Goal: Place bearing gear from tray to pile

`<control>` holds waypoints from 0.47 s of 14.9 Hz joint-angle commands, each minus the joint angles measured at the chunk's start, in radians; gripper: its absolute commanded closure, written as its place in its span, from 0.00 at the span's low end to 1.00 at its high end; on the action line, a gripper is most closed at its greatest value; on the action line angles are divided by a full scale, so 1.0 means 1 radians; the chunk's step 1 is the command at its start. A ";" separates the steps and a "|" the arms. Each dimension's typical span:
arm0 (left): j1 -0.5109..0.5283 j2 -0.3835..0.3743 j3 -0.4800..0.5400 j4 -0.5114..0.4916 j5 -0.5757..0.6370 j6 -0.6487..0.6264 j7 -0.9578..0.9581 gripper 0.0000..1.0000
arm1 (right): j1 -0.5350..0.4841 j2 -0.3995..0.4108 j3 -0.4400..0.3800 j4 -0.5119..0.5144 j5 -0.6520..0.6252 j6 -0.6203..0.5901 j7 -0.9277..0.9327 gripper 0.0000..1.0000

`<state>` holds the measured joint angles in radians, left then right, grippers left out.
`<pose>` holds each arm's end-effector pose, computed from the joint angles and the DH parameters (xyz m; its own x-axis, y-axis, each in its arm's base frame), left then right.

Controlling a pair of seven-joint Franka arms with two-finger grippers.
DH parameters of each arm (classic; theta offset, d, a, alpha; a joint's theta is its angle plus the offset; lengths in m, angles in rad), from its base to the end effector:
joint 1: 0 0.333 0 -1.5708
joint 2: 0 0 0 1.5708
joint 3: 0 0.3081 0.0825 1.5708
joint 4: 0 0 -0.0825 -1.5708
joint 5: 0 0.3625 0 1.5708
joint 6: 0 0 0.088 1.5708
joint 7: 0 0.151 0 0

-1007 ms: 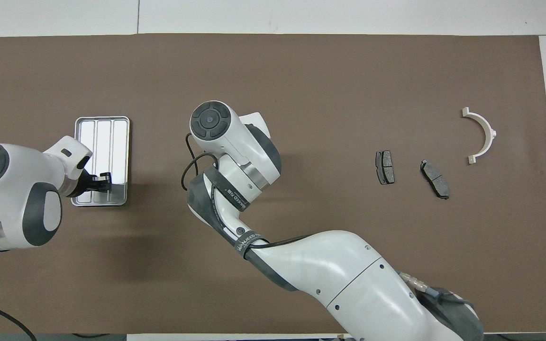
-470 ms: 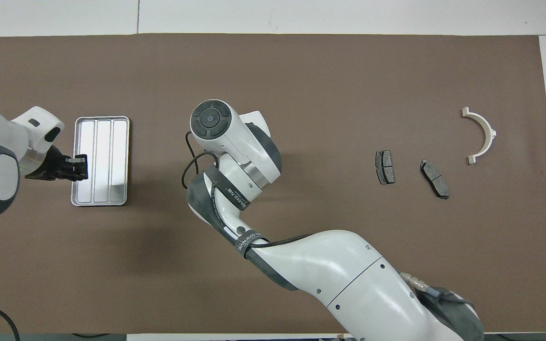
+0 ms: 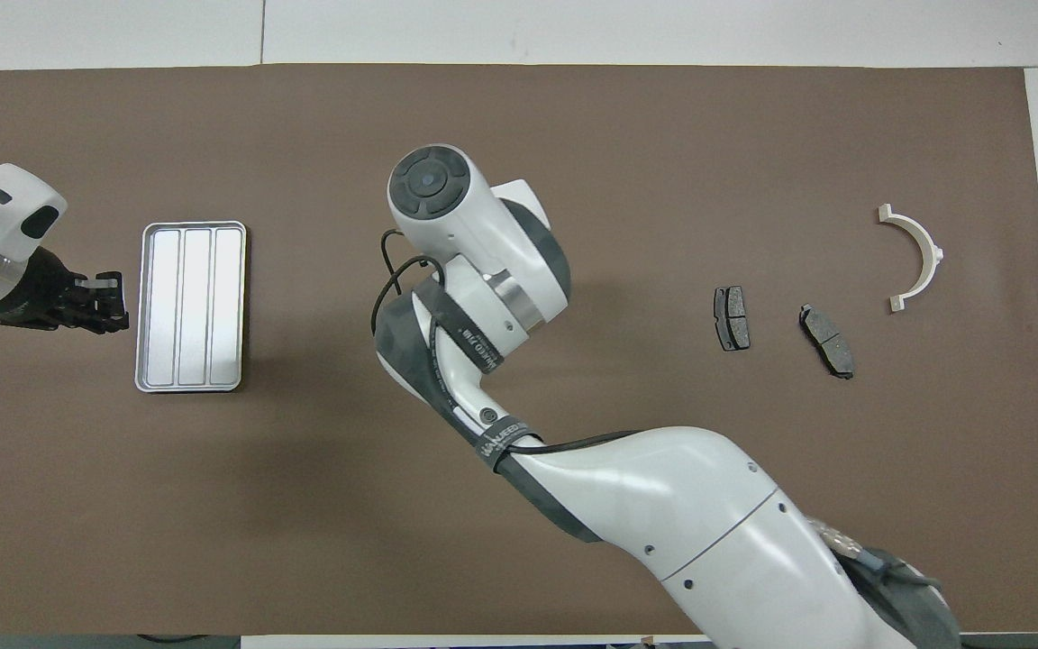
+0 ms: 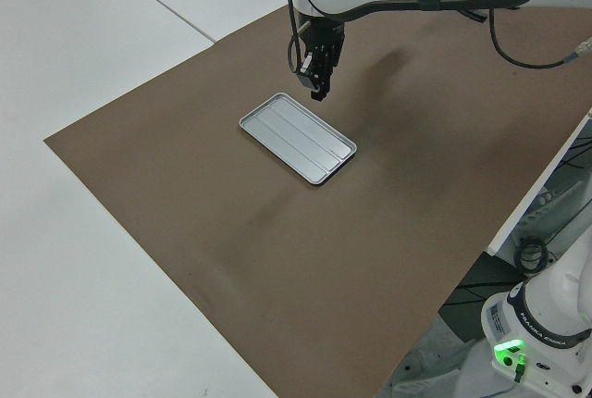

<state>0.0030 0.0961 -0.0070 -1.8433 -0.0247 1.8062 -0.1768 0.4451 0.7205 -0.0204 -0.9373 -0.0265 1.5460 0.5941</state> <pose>0.5467 -0.0052 0.4168 0.9748 0.1775 -0.1350 0.1792 -0.9838 0.0000 0.6414 0.2905 0.4011 0.9836 -0.1664 -0.0700 -0.1595 -0.9826 0.0954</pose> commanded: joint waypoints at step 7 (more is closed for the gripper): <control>-0.375 0.251 -0.007 0.252 -0.078 0.157 -0.591 0.98 | -0.330 -0.121 0.023 -0.274 -0.010 0.187 -0.640 1.00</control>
<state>-0.3090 0.1928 -0.0240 -1.7603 -0.0945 1.9685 -0.6558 0.1604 0.6570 -0.0176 -1.0530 -0.0263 1.6215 0.0328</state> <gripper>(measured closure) 0.762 0.652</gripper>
